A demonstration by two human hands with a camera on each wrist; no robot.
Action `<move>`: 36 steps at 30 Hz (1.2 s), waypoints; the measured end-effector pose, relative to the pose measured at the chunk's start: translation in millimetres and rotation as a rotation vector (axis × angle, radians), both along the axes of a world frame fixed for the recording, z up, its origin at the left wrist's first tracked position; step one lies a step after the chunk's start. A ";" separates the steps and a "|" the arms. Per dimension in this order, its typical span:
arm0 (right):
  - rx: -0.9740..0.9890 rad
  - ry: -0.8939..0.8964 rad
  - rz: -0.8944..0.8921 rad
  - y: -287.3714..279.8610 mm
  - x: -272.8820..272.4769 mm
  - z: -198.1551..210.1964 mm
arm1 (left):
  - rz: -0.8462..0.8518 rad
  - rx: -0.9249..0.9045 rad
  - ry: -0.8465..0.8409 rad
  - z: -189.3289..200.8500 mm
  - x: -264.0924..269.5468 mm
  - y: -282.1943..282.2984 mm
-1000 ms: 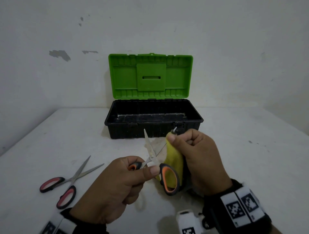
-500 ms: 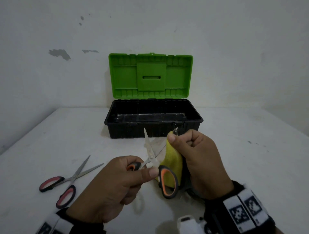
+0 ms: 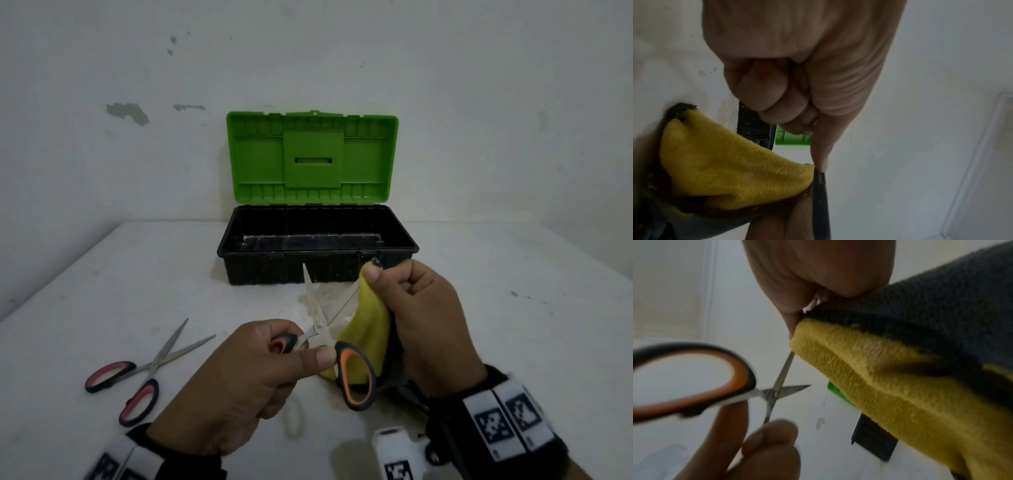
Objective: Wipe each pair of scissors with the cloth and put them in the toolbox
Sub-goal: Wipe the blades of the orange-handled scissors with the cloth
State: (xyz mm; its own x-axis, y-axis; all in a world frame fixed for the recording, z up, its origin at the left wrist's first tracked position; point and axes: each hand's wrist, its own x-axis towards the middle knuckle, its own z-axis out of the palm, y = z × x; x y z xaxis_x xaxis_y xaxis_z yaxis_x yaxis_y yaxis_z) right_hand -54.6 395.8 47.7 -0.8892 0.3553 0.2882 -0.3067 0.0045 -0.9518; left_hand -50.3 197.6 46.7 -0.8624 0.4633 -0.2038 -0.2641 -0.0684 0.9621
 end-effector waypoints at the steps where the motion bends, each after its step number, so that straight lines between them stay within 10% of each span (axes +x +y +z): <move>1: -0.010 -0.001 -0.028 3.8 -3.8 2.7 | 0.015 -0.002 0.000 -0.6 0.4 2.1; 19: 0.444 -0.259 0.316 -4.2 20.2 0.4 | 0.379 -0.557 0.698 6.2 -25.1 3.4; 28: 0.218 -0.219 0.127 -27.5 22.1 -5.8 | 0.426 0.302 0.103 10.8 -22.8 12.4; 36: 0.232 -0.226 0.134 -53.3 24.7 -6.8 | 0.533 0.447 -0.163 8.0 -14.9 37.5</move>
